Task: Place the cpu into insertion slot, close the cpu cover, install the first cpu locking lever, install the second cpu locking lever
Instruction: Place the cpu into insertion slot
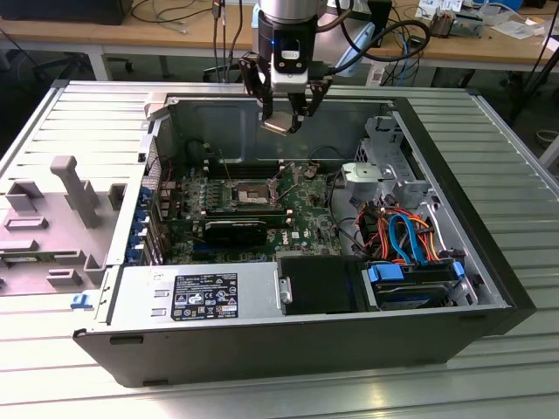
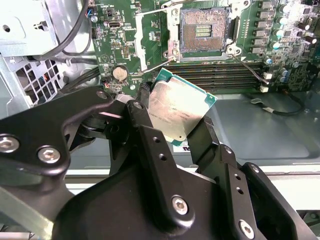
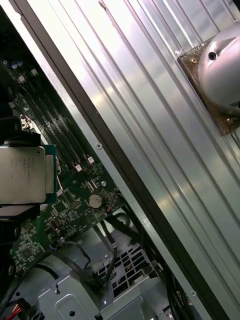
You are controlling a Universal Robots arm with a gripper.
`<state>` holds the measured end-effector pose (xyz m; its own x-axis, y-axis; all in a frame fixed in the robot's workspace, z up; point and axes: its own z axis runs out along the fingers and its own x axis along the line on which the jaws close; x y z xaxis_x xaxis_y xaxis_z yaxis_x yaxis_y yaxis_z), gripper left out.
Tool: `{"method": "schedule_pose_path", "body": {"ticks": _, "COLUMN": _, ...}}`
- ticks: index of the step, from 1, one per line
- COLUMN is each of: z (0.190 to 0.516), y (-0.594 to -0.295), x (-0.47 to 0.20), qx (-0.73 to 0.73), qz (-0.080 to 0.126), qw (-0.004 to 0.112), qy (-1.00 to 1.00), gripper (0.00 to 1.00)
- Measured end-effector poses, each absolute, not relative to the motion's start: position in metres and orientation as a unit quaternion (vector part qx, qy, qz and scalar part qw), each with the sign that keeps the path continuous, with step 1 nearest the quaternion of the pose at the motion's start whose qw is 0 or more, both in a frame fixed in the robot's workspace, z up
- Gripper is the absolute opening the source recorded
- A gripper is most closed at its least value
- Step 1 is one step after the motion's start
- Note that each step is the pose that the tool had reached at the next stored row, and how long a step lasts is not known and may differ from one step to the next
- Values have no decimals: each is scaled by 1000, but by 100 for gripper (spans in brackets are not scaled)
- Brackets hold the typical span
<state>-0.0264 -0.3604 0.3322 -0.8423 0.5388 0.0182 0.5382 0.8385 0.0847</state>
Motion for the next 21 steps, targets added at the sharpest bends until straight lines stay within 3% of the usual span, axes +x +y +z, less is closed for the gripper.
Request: {"method": "schedule_pose_path", "body": {"ticks": 21, "z": 332, "y": -360, "x": -26, "qx": 290, "qz": 43, "qw": 4, "qy": 956, "gripper": 55}}
